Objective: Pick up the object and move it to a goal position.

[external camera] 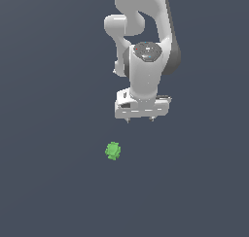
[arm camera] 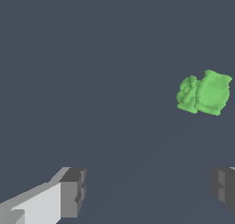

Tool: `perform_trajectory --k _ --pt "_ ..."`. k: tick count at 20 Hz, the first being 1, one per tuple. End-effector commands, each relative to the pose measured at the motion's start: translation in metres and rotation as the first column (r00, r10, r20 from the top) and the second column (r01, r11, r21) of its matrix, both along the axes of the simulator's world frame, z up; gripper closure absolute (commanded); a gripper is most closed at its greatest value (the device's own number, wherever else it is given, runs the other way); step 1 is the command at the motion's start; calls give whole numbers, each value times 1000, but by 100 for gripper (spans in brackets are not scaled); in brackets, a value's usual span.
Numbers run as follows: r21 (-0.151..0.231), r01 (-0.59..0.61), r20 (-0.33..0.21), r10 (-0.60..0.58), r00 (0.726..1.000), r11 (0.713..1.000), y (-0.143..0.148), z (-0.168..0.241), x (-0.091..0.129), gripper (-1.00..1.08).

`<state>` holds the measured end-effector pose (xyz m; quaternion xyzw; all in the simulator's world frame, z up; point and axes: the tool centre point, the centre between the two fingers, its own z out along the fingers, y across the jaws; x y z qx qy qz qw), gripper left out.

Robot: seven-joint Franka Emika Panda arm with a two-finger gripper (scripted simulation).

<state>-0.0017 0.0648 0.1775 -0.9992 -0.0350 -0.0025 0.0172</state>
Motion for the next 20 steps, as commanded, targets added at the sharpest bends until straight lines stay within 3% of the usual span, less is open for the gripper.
perform_trajectory --k 1,11,20 --pt "0 0 0 0 1000 1000 0 0 0 -92" --pt "20 -32 42 31 999 999 13 18 10 -92" --pt "17 15 33 -15 999 1000 -2 6 21 -92"
